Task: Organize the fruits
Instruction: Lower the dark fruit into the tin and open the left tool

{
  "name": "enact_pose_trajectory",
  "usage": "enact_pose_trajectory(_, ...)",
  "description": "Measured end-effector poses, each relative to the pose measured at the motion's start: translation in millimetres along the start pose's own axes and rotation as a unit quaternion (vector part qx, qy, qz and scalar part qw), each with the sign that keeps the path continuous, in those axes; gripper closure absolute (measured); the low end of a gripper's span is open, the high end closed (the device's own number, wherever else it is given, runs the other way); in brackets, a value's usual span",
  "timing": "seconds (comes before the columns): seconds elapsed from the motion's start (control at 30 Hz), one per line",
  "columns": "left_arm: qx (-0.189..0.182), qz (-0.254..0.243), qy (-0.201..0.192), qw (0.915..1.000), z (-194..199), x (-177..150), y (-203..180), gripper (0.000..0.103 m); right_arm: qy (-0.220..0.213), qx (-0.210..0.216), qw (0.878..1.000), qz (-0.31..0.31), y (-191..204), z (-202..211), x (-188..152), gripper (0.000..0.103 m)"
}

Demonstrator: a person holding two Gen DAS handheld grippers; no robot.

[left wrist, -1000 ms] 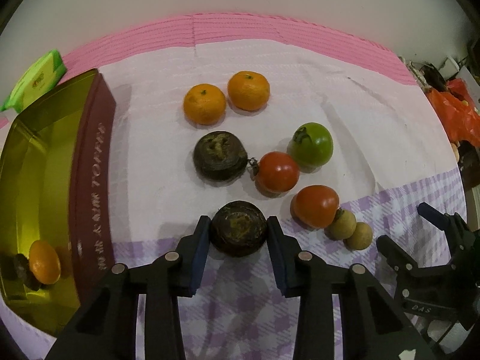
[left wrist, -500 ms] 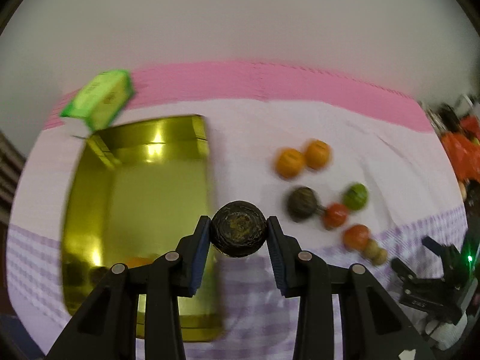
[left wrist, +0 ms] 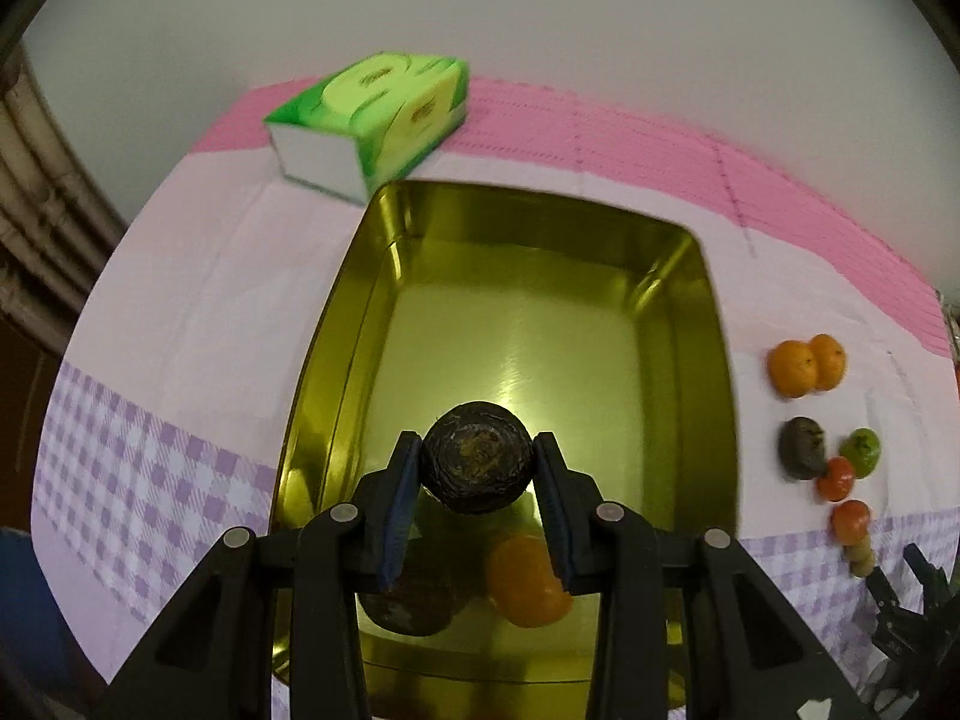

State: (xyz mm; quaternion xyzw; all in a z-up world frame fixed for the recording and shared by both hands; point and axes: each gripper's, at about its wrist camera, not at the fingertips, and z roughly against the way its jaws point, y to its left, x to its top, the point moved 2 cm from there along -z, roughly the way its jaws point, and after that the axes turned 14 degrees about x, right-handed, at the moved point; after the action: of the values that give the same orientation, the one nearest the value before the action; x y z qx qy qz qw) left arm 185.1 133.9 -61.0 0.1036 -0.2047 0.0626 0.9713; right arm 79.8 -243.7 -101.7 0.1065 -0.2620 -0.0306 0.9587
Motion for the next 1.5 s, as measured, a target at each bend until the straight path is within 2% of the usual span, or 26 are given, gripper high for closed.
enact_pose_trajectory(0.27,0.022,-0.006,0.020,0.9995,-20.1,-6.8,2.5,0.069,-0.001,0.000,1.000,0.000,0.4,0.6,-2.2,0.000)
enact_pose_trajectory(0.7,0.036,-0.015,0.048,0.9981,-33.2,-20.4,1.9,0.069,-0.003,-0.001,1.000,0.000,0.0,0.2,-0.8,0.000)
enact_pose_trajectory(1.17,0.042,-0.017,0.047,0.9979,-33.4,-28.8,-0.2,0.068,0.000,-0.002,1.000,-0.003,0.0,-0.4,-0.3,0.000)
enact_pose_trajectory(1.3,0.038,-0.015,0.052,0.9978,-34.3,-28.1,1.5,0.059,0.001,-0.003,1.000,-0.003,0.3,-0.9,-0.7,0.000)
enact_pose_trajectory(1.37,0.032,-0.011,0.052,0.9981,-31.8,-27.3,3.4,0.048,0.001,-0.003,1.000,-0.003,0.2,-1.2,-0.2,0.000)
enact_pose_trajectory(1.5,0.022,-0.007,0.037,0.9990,-18.9,-25.5,6.0,0.046,0.002,-0.002,1.000,-0.002,0.1,-1.1,-0.3,0.000)
